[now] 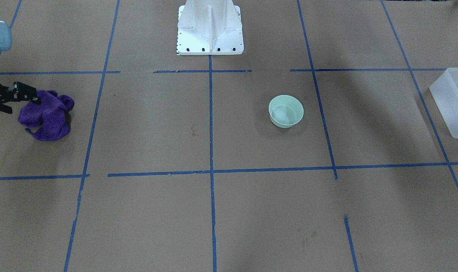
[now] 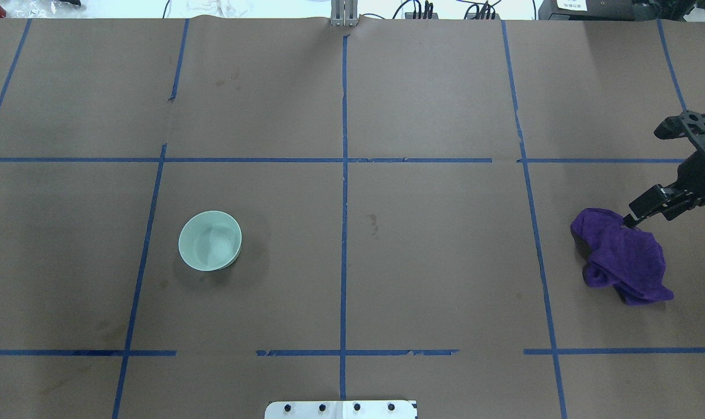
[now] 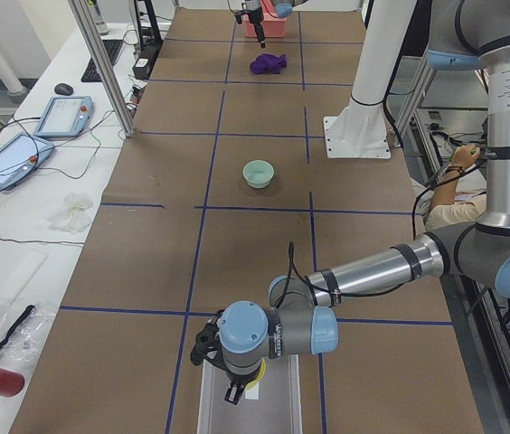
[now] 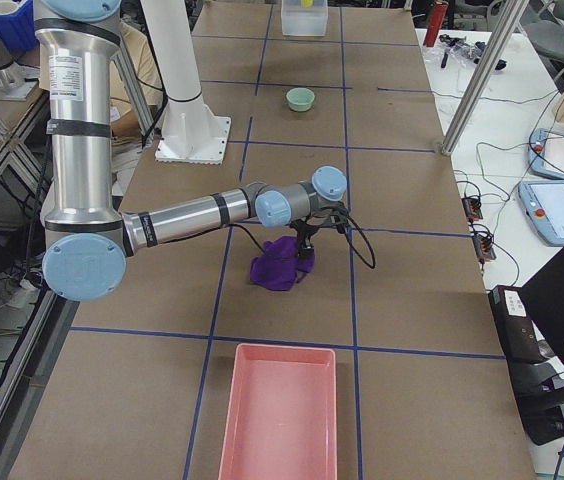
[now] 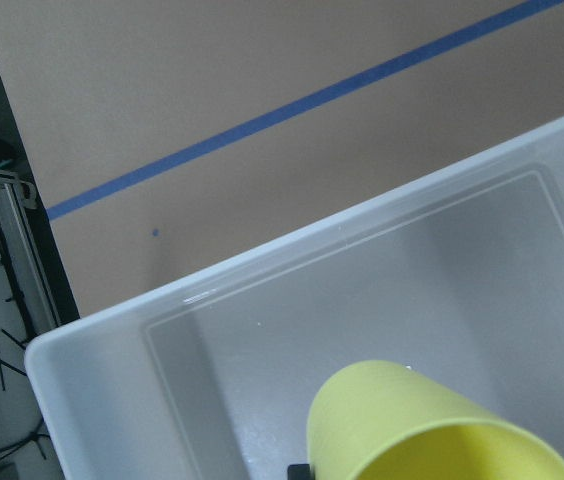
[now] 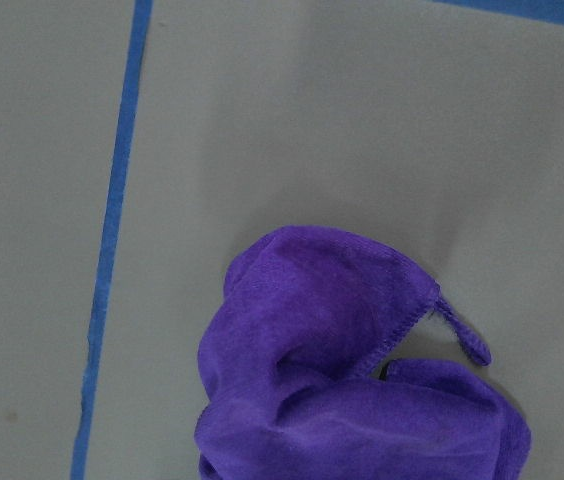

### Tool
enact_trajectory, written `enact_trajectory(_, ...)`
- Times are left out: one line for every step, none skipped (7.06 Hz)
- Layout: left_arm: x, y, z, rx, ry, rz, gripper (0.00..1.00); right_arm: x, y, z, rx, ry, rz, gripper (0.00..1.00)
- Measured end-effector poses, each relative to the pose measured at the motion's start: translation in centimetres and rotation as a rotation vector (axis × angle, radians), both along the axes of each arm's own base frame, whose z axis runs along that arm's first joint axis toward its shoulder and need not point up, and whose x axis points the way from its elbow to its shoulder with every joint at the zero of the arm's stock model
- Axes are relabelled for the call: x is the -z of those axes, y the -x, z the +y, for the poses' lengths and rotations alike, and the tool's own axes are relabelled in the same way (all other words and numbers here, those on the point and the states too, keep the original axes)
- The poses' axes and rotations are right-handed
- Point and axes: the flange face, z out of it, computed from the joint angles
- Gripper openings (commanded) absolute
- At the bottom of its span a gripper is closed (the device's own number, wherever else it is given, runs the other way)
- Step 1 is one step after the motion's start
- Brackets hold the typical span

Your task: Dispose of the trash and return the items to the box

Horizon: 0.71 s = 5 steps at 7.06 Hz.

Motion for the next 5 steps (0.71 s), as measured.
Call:
enact_trajectory(-0.3, -1.9, -0.1, -0.018, 0.024, 0.028, 0.00, -0.1, 0.4, 0.0, 0.005, -0.009, 0.014, 1.00)
enact_trajectory(-0.3, -3.8, -0.4, -0.043, 0.040, 0.051, 0.14, -0.1, 0.9, 0.2, 0.012, -0.013, 0.024, 1.00)
enact_trajectory(-0.4, -4.9, -0.6, -0.060, 0.047, 0.059, 0.40, 0.0, 1.5, 0.3, 0.018, -0.013, 0.029, 1.00)
enact_trajectory(-0.5, -5.4, -0.6, -0.069, 0.050, 0.060, 0.58, 0.2, 2.3, 0.3, 0.022, -0.007, 0.031, 1.00)
enact_trajectory(-0.3, -5.6, -0.7, -0.072, 0.045, 0.060, 0.65, 0.4, 3.1, 0.2, 0.023, 0.000, 0.039, 1.00)
